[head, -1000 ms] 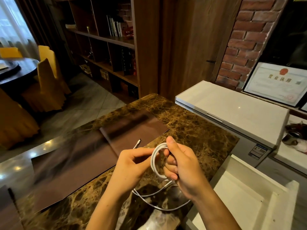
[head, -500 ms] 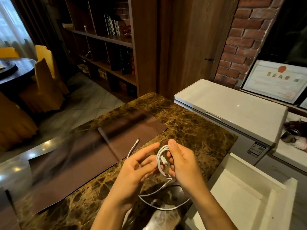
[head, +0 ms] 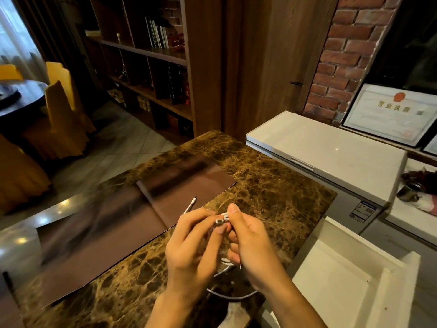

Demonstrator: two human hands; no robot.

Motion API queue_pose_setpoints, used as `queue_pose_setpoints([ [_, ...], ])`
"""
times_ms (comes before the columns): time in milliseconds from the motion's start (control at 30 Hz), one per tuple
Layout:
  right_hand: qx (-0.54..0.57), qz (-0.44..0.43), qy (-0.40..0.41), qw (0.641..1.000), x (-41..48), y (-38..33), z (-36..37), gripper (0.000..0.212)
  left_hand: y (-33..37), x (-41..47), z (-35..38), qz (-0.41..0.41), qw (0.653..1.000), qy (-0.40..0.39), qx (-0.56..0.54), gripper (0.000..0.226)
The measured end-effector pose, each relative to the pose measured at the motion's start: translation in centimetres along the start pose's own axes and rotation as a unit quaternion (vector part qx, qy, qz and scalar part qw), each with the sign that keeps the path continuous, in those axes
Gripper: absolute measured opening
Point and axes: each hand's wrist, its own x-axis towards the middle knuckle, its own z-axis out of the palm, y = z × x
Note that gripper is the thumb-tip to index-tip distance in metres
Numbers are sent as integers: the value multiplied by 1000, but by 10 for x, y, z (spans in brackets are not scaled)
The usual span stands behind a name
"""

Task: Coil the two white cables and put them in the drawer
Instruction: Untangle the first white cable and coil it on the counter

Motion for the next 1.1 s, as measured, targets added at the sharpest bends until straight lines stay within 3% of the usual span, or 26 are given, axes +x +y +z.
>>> queue_pose_setpoints([
  [200,-12,-3,-24,1000,2,-4,9,41,23,13,-6,-125,986,74,-87,7],
  [333,-8,7,-19,1000,5,-2,12,40,19,15,4,-290,940,118,-135,19],
  [400,8,18,-13,1000,7,-2,11,40,15,15,11,-340,922,93,-162,23],
  [533,7,23,-18,1000,6,-2,9,41,16,13,17,-331,934,36,-130,29],
  [767,-73,-1,-40,996,6,-7,8,40,9,16,20,-368,919,78,-117,41],
  [900,-80,-10,-46,996,9,-3,3,40,7,16,28,-441,874,99,-178,47],
  [967,-78,-8,-24,997,12,-1,-3,41,4,18,30,-471,848,62,-235,48],
  [1100,-25,16,17,999,15,1,-15,40,2,16,26,-394,887,-77,-230,44],
])
